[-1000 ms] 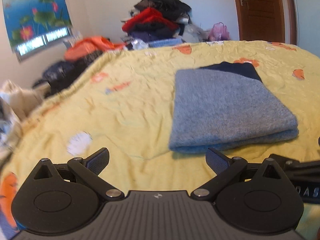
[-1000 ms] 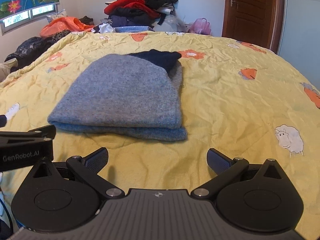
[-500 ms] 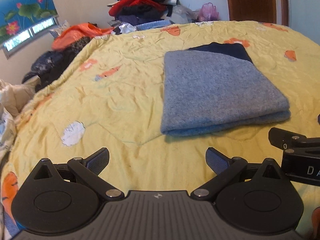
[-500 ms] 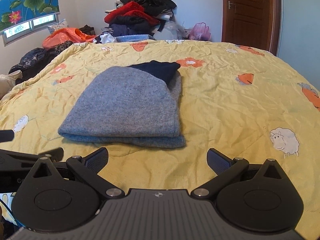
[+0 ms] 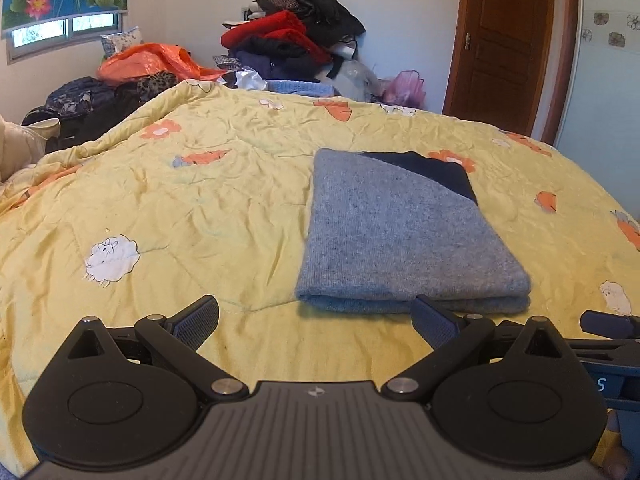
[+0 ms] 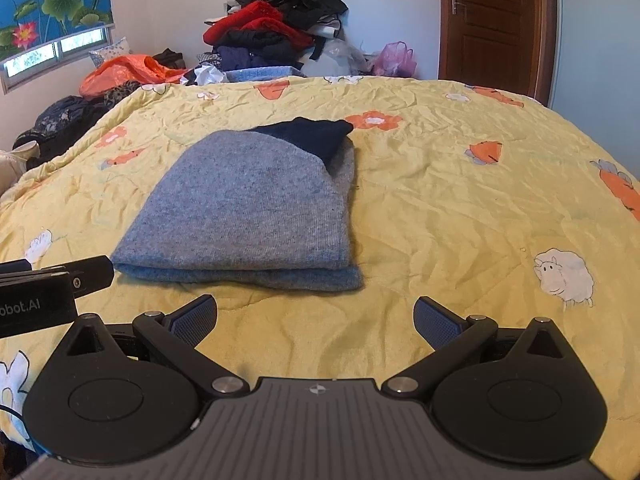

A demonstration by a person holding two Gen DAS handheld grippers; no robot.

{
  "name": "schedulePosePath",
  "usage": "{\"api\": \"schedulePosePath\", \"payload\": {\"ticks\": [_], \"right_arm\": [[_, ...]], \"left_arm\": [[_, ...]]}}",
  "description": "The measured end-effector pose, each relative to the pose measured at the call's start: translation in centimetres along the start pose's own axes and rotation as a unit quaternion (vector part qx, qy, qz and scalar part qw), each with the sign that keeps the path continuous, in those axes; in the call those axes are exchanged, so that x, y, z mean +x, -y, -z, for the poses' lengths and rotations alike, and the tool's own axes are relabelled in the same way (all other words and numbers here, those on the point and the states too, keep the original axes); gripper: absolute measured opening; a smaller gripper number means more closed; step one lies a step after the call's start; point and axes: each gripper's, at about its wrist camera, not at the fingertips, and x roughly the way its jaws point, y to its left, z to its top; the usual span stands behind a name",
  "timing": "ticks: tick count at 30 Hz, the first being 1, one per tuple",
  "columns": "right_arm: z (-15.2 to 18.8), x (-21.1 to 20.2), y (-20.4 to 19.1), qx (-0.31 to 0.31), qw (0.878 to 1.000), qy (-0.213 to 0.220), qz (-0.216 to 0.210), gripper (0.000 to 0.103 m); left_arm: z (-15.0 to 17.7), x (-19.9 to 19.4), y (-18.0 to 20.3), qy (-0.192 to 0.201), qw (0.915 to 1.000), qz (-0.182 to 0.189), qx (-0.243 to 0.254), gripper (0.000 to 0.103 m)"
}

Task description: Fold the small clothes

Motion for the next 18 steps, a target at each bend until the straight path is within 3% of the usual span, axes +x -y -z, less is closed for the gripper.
{"api": "schedulePosePath", "payload": {"ticks": [18], "right_arm": [[-0.01, -0.01, 0.10, 0.005, 1.000, -0.001, -0.004, 0.103]], "left_arm": [[0.04, 0.39, -0.02, -0.014, 0.9999, -0.009, 0.002, 0.103]]}}
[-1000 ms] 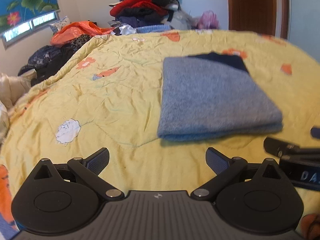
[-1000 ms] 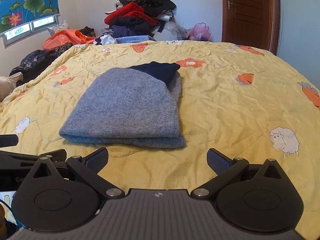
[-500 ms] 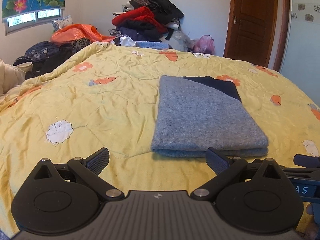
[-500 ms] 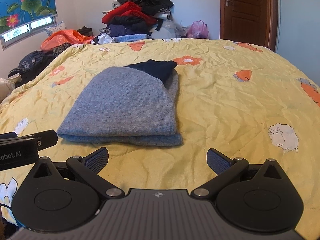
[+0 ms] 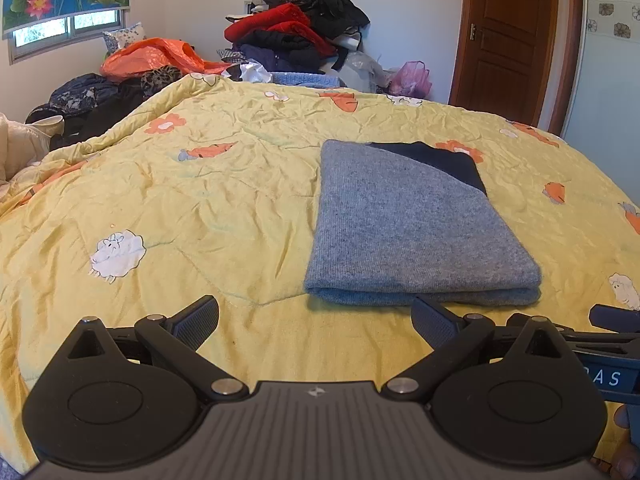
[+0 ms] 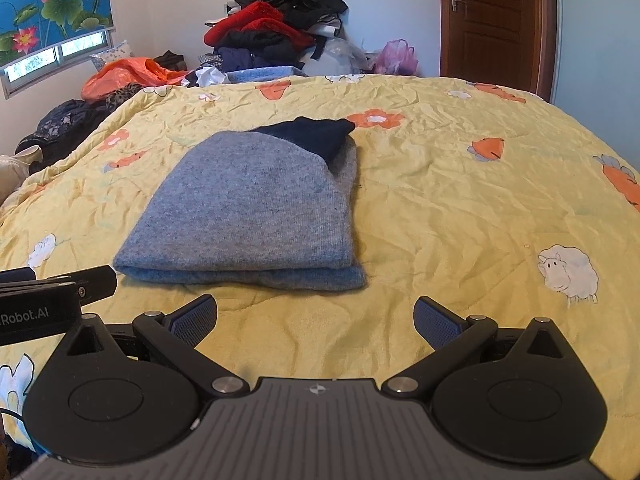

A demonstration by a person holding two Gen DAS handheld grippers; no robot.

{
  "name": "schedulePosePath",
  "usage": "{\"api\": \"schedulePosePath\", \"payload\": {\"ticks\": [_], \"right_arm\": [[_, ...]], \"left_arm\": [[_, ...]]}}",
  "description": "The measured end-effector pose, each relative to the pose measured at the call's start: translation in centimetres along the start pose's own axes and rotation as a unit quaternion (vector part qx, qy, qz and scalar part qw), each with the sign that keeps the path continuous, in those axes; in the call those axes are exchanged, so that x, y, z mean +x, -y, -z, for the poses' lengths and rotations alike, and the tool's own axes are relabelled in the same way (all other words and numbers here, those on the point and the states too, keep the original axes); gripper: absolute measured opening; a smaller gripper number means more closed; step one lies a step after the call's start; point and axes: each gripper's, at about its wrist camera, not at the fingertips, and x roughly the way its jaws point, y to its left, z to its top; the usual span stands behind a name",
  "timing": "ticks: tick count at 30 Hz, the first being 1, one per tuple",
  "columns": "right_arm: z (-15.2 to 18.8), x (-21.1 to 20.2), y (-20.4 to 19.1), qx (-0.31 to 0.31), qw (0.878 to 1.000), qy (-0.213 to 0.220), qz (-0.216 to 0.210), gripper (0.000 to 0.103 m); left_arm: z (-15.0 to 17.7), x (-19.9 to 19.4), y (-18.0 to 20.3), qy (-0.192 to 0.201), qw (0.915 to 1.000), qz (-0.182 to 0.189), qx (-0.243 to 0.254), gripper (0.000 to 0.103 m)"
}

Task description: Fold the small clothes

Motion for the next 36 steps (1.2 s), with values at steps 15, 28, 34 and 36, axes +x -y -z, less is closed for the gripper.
{"api": "schedulePosePath", "payload": {"ticks": [15, 28, 34, 36], "right_arm": [[0.01, 0.04, -0.04, -0.001, 1.000, -0.002, -0.003, 0.103], [-0.05, 0.11, -0.04, 0.000, 1.000, -0.004, -0.003, 0.103], [-0.07, 0.22, -0.13, -0.003, 1.000, -0.003, -0.003, 0.103], [-0.04, 0.33, -0.23, -0.006, 1.000, -0.003, -0.002, 0.103]], "left_arm": [[-0.02, 0.16, 0.01, -0.008, 0.9999, -0.004, 0.004, 0.103], [-0.09, 0.64, 0.17, -0.014, 0.9999, -0.003, 0.005, 0.103], [0.22, 0.35, -0.11, -0.006, 1.0000, -0.002, -0.005, 0.103], [0.36, 0.33, 0.20, -0.007, 0.9999, -0.014, 0.006, 0.103]]}}
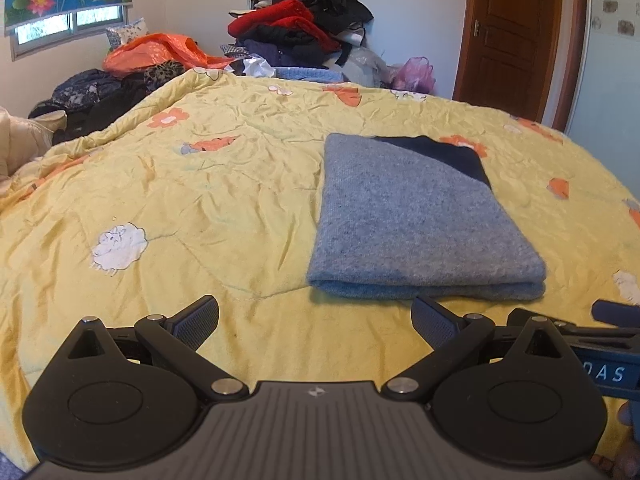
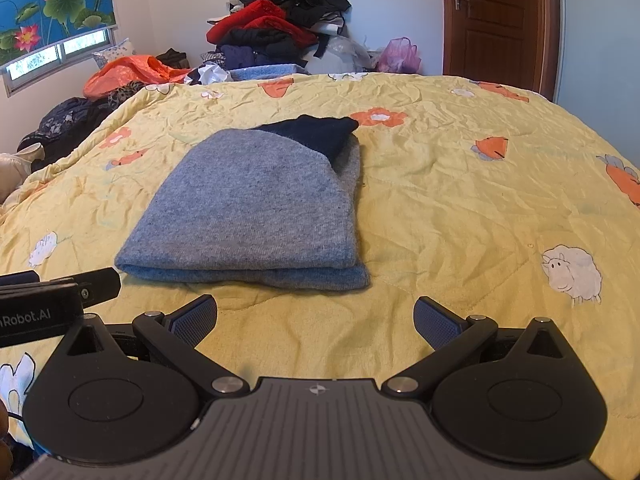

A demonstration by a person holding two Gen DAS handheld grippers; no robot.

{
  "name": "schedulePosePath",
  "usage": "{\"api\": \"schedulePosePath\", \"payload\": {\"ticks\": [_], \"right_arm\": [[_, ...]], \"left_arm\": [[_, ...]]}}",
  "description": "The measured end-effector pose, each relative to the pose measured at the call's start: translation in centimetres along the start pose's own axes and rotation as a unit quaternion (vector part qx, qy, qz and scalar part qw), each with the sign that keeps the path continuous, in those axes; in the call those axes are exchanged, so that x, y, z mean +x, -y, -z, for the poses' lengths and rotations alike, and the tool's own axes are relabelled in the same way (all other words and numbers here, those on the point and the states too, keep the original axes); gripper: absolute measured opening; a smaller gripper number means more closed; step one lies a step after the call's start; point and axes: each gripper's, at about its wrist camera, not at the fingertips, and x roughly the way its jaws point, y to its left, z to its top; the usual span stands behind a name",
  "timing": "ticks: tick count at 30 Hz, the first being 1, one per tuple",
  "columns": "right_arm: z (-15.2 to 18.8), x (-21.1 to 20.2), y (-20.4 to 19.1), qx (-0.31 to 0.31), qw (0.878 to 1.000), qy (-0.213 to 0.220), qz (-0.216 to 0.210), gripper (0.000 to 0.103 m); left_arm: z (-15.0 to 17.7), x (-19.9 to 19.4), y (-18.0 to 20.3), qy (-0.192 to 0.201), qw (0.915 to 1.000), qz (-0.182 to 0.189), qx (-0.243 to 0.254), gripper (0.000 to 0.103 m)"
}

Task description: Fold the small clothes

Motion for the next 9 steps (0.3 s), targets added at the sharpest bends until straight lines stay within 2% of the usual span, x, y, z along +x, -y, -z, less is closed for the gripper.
{"api": "schedulePosePath", "payload": {"ticks": [9], "right_arm": [[0.00, 0.03, 0.16, 0.008, 1.000, -0.003, -0.001, 0.103]], "left_arm": [[0.07, -0.29, 0.38, 0.003, 0.9997, -0.005, 0.022, 0.103]]}}
